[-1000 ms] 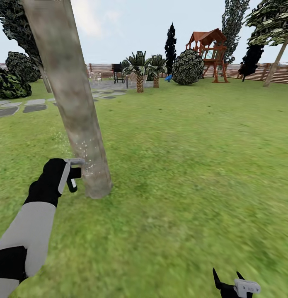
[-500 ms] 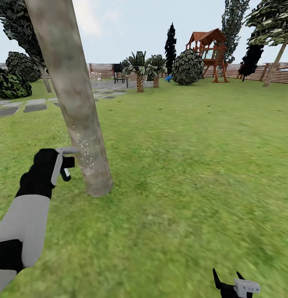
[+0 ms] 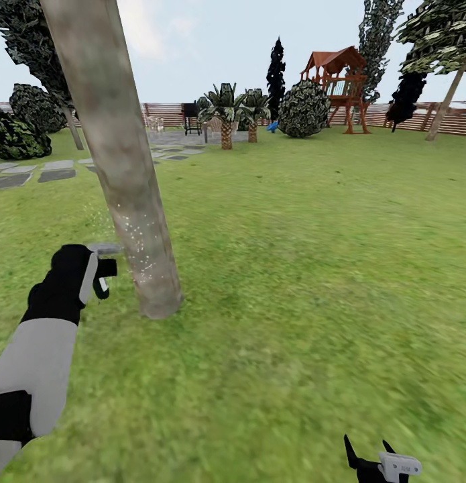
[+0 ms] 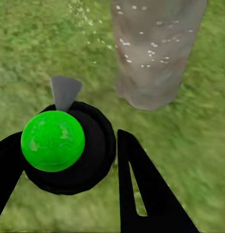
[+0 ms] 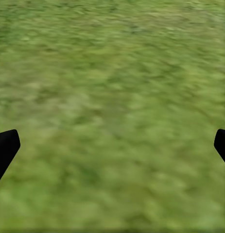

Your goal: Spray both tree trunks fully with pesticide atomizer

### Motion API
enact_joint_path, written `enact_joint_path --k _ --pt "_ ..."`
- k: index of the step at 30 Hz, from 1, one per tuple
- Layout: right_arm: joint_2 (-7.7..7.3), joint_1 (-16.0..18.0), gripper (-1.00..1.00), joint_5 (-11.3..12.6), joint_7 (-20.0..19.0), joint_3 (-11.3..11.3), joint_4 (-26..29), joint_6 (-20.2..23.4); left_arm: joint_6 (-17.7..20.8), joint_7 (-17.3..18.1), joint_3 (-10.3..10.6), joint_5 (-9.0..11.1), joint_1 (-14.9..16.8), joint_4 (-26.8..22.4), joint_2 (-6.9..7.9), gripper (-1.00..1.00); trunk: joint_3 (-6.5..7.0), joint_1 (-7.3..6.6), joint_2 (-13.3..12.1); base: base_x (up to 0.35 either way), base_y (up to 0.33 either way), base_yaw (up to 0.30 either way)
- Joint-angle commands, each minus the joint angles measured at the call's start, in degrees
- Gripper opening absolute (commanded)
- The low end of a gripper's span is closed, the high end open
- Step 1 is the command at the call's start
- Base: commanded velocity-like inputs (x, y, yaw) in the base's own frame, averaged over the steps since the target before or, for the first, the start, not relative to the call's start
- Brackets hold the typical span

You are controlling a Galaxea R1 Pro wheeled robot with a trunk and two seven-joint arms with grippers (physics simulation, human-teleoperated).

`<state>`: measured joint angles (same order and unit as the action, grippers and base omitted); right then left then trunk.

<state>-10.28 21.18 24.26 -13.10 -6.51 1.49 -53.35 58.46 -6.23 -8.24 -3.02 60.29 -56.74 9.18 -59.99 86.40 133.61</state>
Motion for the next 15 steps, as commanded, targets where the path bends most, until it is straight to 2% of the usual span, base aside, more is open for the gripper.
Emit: enact_joint_path --k 1,3,6,8,11,13,15 --pt "0.02 0.00 1.00 0.00 0.00 0.00 0.00 0.00 -0.10 -0.01 0.04 0.62 -0.19 0.02 0.63 -1.00 0.00 0.00 0.00 0.000 0.000 0.000" --pt "0.03 0.00 1.00 0.00 0.00 0.00 0.00 0.00 -0.38 -0.01 0.24 0.57 -1.11 0.08 0.96 -1.00 0.00 0.00 0.00 0.000 0.000 0.000" --pt "0.07 0.00 1.00 -0.05 0.00 0.00 0.00 0.00 -0.82 -0.13 0.48 0.55 -4.17 -0.02 -0.19 -1.00 0.00 0.00 0.00 0.000 0.000 0.000" --pt "0.08 0.00 1.00 -0.06 0.00 0.00 0.00 0.00 -0.97 -0.17 0.46 0.56 -4.96 -0.03 -1.49 -1.00 0.00 0.00 0.00 0.000 0.000 0.000" --pt "0.08 0.00 1.00 -0.07 0.00 0.00 0.00 0.04 -1.07 -0.27 0.52 0.49 -6.09 -0.06 -4.89 -1.00 0.00 0.00 0.00 0.000 0.000 0.000" --pt "0.07 0.00 1.00 -0.08 0.00 0.00 0.00 0.06 -1.13 -0.30 0.53 0.51 -7.44 -0.12 -6.18 -1.00 0.00 0.00 0.00 0.000 0.000 0.000" --pt "0.06 0.00 1.00 -0.09 0.00 0.00 0.00 0.07 -1.36 -0.39 0.51 0.50 -9.24 0.00 -6.63 -1.00 0.00 0.00 0.00 0.000 0.000 0.000"
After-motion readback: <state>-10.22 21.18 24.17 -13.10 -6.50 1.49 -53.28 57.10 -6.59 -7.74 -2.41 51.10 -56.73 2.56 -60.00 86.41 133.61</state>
